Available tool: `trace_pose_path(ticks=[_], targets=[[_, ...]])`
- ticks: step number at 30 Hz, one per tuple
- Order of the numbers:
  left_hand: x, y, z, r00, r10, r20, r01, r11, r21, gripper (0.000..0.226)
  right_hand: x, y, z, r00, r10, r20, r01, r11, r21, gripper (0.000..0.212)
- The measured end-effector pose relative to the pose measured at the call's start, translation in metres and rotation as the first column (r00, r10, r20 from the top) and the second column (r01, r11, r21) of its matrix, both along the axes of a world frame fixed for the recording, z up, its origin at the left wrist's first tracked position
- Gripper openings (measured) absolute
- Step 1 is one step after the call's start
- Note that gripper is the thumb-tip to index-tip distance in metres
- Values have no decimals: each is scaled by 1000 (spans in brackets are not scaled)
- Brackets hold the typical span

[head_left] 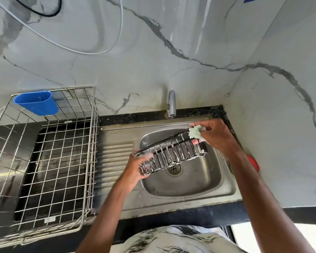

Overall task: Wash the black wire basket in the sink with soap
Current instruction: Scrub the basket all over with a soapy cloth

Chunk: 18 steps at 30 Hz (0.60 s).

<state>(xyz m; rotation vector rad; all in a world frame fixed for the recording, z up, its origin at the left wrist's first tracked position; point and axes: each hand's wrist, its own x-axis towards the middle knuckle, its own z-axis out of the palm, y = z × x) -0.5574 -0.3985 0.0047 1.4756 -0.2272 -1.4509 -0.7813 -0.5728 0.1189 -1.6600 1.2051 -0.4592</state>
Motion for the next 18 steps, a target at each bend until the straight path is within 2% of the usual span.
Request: trace_pose_path(ticks=[2, 6, 8, 10, 12, 14, 16, 18], targets=[[-12, -6, -6, 989, -45, 138, 33, 996, 87, 92, 3, 3, -1, 997, 13, -82, -20, 996, -82, 33], [-29, -15, -11, 951, -33, 309, -28, 981, 193, 78, 1, 4, -1, 991, 22, -132, -40, 990, -132, 38], [-33, -18, -8, 906, -31, 423, -68, 974, 217, 78, -1, 2, -2, 992, 27, -122, -44, 990, -133, 39], [-32, -19, -5, 861, -40, 506, -93, 968, 235, 76, -8, -5, -7, 997, 23, -69, -28, 997, -71, 39], [-30, -20, -2, 820, -68, 569, -90, 966, 244, 67, -16, -14, -12, 998, -38, -40, 36, 998, -45, 37], [-26, -18, 1, 790, -83, 608, -90, 964, 249, 59, -24, -18, -10, 988, -144, -63, 129, 972, -196, 36], [-23, -16, 3, 767, -102, 633, -88, 961, 262, 60, -24, -8, 0, 964, -239, -119, 158, 871, -465, 38], [-22, -16, 5, 740, -123, 662, -82, 959, 270, 63, -17, 7, 0, 979, -178, -102, 81, 791, -606, 40]])
